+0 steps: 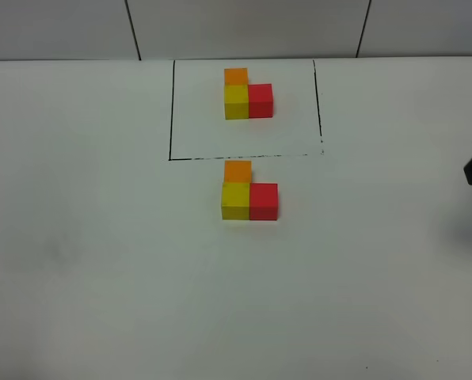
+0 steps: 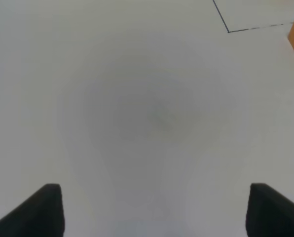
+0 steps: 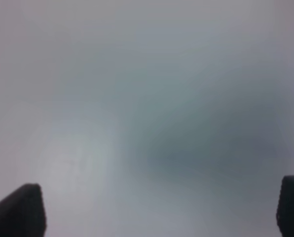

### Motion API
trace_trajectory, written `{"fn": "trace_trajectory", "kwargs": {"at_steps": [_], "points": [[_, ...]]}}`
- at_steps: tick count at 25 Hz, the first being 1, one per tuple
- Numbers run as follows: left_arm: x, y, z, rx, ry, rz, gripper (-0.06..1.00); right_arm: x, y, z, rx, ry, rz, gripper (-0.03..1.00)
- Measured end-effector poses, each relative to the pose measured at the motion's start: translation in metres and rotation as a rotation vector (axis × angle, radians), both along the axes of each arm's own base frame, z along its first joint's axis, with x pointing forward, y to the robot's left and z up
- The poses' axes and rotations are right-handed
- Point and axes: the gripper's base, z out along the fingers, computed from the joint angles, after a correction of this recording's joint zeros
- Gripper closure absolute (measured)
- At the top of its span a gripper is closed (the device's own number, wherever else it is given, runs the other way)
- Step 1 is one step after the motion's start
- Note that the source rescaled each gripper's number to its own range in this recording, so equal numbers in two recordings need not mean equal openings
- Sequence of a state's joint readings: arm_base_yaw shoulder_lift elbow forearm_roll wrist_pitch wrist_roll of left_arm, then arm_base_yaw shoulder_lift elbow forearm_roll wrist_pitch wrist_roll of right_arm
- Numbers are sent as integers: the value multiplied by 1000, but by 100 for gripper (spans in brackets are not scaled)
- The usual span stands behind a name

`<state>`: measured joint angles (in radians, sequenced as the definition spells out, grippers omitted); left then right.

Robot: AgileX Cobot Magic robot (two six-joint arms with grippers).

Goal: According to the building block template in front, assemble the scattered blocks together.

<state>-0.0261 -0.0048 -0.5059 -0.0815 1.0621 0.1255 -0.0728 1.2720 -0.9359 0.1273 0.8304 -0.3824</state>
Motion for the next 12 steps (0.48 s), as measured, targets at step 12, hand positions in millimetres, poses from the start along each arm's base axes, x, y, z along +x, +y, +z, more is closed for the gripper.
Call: {"fn": "trace_trajectory", "kwargs": {"at_steps": [12], "points": [[0, 0, 0, 0, 0, 0, 24, -132, 9, 6, 44, -113, -105, 8]]}}
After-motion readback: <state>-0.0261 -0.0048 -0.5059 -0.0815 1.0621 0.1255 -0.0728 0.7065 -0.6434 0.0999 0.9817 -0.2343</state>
